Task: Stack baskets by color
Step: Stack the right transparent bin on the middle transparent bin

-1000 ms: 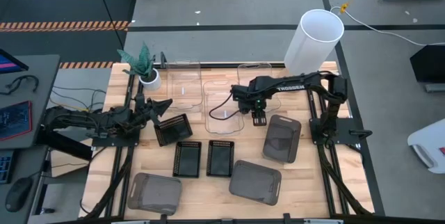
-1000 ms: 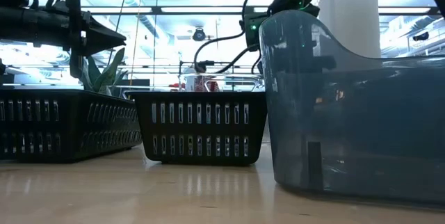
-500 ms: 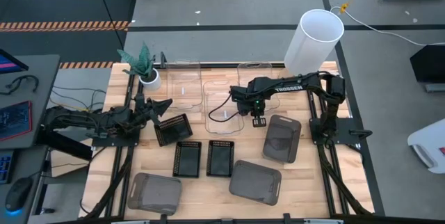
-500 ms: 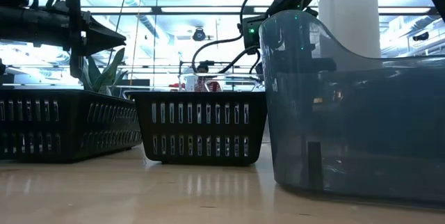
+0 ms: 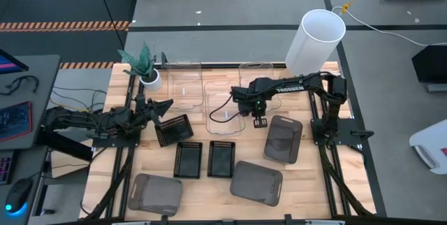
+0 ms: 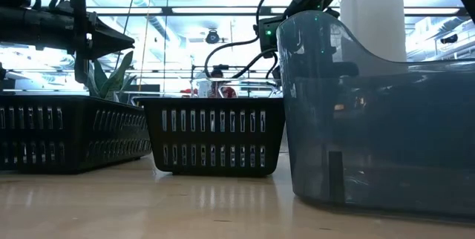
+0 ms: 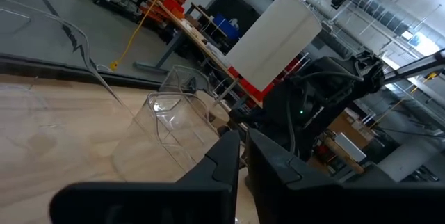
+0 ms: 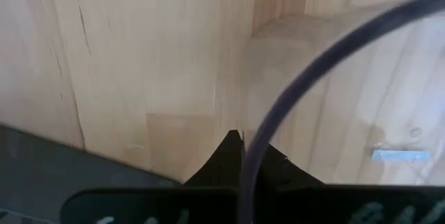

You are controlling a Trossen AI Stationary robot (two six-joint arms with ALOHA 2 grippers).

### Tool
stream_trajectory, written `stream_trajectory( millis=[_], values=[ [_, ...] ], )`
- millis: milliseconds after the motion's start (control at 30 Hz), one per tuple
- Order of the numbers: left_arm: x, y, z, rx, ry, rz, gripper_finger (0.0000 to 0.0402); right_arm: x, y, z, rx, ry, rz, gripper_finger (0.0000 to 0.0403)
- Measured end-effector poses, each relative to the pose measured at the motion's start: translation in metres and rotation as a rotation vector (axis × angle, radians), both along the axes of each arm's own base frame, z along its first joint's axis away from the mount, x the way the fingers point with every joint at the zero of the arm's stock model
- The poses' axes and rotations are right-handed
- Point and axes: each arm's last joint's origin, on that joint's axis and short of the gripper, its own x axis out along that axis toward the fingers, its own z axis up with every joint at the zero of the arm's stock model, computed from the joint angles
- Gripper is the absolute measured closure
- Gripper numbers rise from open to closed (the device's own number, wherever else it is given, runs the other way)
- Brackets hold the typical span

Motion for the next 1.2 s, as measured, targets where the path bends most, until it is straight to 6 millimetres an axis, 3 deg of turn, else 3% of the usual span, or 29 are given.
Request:
stream_trajectory(
  millis=[400, 867, 1200],
  values=[
    [0.0, 0.0, 0.0, 0.0, 0.0, 0.0, 0.0363, 0.004, 0.006, 0.029, -0.03, 0.051, 0.002, 0.0397],
    [0.0, 0.0, 0.0, 0.0, 0.0, 0.0, 0.0362, 0.017, 0.021, 0.094, -0.128, -0.003, -0.053, 0.0398],
    [0.0, 0.0, 0.0, 0.0, 0.0, 0.0, 0.0368, 0.023, 0.053, 0.14, -0.198, -0.106, -0.057, 0.0398]
  ],
)
